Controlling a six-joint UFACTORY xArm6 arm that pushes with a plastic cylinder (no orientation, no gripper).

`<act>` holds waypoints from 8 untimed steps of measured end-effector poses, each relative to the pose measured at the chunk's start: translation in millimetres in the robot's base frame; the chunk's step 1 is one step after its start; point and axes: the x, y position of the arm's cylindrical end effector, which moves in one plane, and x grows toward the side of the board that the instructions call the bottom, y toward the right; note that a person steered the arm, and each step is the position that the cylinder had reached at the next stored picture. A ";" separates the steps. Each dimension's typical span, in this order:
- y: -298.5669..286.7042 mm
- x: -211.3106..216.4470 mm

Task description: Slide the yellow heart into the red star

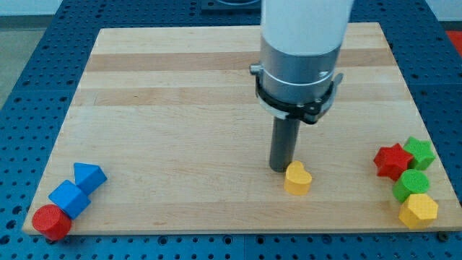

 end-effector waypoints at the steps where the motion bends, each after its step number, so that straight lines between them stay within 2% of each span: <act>1: 1.6 -1.8; 2: -27.8 -16.9; 3: -56.7 -1.2; 4: -53.0 37.4; 8: 28.9 34.2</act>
